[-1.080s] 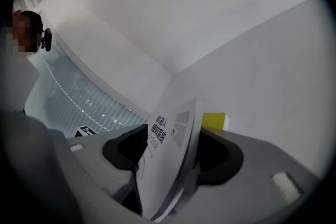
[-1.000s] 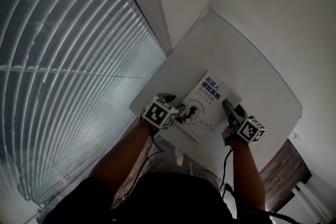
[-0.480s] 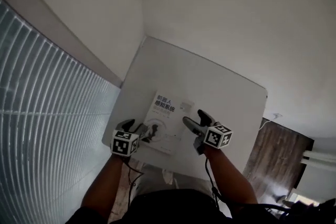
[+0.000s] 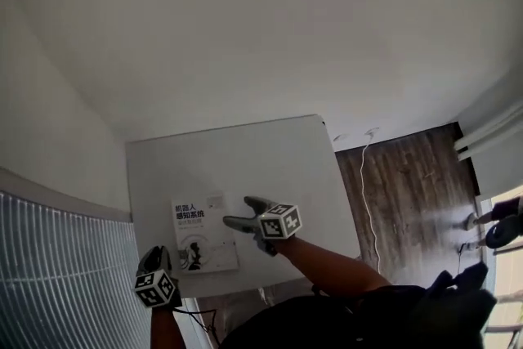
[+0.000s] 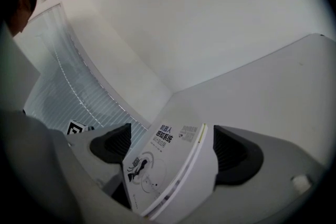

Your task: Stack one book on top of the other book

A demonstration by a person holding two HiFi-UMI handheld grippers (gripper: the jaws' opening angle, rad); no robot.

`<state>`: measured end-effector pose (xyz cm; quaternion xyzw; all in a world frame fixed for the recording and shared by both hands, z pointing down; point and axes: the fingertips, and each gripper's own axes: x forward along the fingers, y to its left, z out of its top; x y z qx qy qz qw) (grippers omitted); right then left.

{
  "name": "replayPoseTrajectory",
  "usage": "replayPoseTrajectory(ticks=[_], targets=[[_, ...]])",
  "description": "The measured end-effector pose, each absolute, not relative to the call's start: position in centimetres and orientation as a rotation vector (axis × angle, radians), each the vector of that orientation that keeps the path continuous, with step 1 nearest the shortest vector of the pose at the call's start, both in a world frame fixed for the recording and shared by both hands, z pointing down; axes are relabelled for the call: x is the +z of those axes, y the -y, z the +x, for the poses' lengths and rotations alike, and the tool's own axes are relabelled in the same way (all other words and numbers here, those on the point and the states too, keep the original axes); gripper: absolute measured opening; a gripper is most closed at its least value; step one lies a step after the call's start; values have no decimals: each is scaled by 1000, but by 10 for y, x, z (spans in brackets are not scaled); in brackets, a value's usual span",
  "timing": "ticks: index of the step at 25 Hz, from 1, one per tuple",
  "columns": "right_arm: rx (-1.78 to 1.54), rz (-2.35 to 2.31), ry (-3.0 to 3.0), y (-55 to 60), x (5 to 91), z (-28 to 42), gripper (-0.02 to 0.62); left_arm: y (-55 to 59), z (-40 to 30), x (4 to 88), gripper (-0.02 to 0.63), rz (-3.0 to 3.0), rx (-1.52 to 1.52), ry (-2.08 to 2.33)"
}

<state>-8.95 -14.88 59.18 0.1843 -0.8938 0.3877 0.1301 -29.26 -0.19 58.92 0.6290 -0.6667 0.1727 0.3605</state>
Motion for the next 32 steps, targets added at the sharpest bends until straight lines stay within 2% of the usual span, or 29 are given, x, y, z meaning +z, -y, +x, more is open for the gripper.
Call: replayPoseTrajectory(ticks=[4,10,16,21,29,32], targets=[[1130,569,2616,149,585,-76,483,10,-288,569,3,1671,397,1758],[1170,605,2690,149,573,-53,483,19,-269,545,3,1796,362,1784],[1162,727,2793,156,529,3,471,37,-238,517,3,1923,397,1762],[1202,859,2860,163,505,46,343,47,-220,494,3,1996,396,1785],[960,1051,2977,162,463,114,6,56,-183,478,3,2031,336,1792],[910,1077,2954,158,467,132,2,57,-168,477,3,2052,334,1778]])
